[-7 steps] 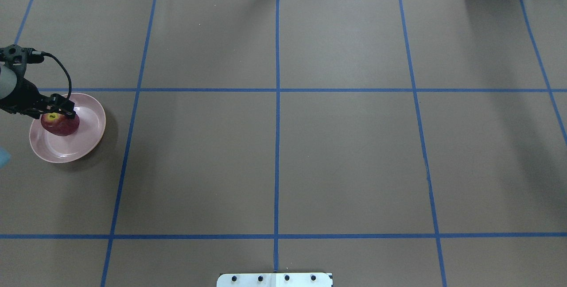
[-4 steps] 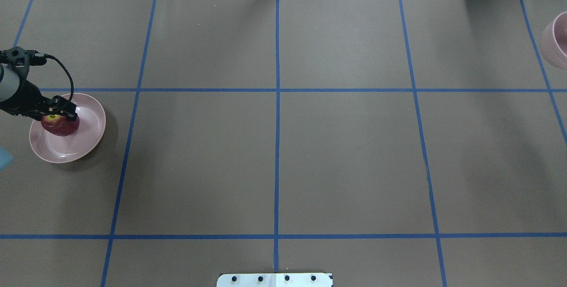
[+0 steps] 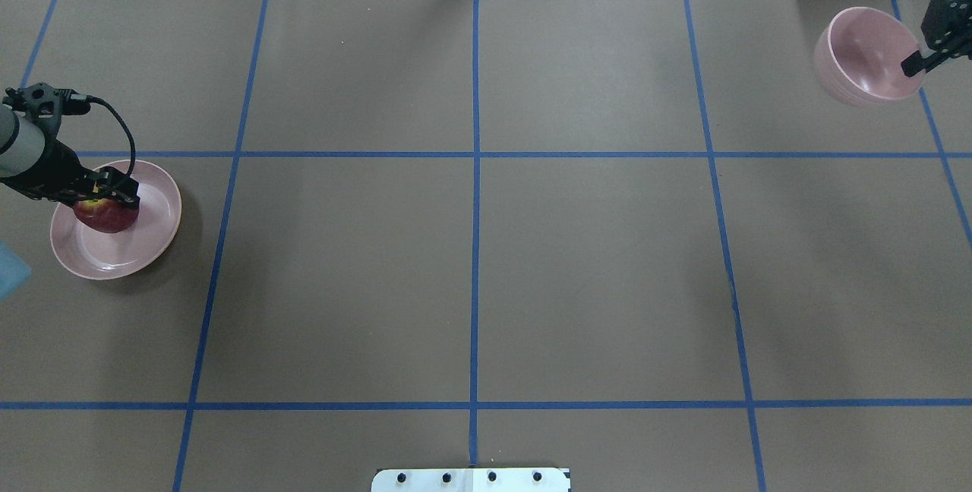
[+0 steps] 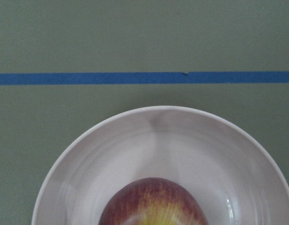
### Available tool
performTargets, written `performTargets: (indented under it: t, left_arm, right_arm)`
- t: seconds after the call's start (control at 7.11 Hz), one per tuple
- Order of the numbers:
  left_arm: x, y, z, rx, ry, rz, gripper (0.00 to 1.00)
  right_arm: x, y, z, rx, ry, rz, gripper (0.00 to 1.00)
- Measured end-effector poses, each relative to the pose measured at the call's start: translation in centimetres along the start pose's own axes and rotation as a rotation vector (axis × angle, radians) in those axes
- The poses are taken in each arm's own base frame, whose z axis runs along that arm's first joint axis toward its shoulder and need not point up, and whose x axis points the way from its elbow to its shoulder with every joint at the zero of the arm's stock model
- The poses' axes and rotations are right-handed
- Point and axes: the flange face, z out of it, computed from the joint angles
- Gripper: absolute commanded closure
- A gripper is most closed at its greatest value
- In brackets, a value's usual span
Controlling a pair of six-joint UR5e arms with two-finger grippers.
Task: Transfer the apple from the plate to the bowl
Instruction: 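Lift the apple with the left gripper while the right gripper carries the bowl inward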
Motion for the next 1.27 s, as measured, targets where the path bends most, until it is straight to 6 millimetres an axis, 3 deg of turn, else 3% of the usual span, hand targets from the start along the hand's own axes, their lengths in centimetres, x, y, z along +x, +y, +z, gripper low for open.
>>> performTargets:
  t: [0.28, 0.42, 0.99, 1.27]
  left_arm:
    - [1.0, 0.0, -1.0, -0.007, 0.020, 0.005, 1.00]
    - [2.1, -0.2, -2.2, -0.028, 0.033, -0.006, 1.00]
    - [10.9, -3.3, -9.4, -0.058, 0.035, -0.041, 1.00]
    - [13.2, -3.4, -11.7, -0.052, 0.059, -0.033, 1.00]
  right_arm:
    - [-5.4, 0.5, 1.6, -0.012, -0.006, 0.026, 1.00]
    - [-7.9, 0.9, 3.3, -0.013, -0.014, 0.035, 1.00]
    - [-18.5, 2.2, 13.2, -0.004, 0.043, 0.020, 1.00]
    - [-23.7, 1.2, 18.0, 0.004, 0.082, -0.018, 1.00]
